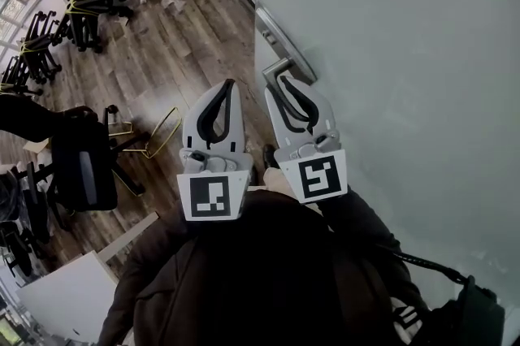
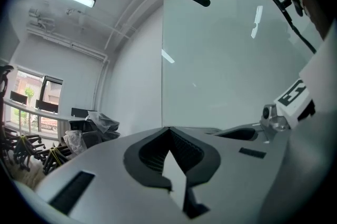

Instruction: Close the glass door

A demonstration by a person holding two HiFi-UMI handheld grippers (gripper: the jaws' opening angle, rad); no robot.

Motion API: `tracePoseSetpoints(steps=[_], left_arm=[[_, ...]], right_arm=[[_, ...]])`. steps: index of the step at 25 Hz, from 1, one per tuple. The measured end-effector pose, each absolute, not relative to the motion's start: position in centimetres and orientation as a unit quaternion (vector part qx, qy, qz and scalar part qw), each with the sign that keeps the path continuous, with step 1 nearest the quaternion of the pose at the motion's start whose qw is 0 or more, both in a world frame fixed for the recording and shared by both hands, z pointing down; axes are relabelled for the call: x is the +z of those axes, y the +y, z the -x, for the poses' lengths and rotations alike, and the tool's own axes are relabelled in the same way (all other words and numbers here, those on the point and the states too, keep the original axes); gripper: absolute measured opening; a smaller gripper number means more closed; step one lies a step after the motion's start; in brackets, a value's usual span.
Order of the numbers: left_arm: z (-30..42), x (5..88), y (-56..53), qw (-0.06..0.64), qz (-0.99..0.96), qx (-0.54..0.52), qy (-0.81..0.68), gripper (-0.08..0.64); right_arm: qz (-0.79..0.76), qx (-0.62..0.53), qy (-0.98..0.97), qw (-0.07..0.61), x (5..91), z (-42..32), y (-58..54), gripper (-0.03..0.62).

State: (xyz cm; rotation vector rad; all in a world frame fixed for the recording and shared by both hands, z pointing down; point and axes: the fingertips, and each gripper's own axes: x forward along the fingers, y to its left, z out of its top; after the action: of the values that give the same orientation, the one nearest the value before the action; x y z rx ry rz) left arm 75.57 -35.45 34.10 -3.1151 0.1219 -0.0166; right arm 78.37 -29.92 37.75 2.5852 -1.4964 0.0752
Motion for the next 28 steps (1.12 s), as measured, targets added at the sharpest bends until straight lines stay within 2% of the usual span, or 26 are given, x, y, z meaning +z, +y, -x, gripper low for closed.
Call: tracePoseSetpoints(steps=[11,21,28], left_arm=[[-74.3,36.0,-36.3,0.010,0.998,-0.021,0.052,-0.003],[-73.1,36.0,-36.7,-0.001,0.999,-0.020,0.050,-0.003],[-69.9,37.2,-36.5,0.021,0.998,-0.030,0.059,-0.003]], right_arm=[[-0.870,0.055,-0.480,0.094,41.3,-78.9,-29.3,0.064],[-0.861,0.074,-0.499,0.064,41.3,-78.7,-29.7,0.064],[-0.856,0.071,-0.509,0.056,40.6,-77.6,-29.6,0.064]])
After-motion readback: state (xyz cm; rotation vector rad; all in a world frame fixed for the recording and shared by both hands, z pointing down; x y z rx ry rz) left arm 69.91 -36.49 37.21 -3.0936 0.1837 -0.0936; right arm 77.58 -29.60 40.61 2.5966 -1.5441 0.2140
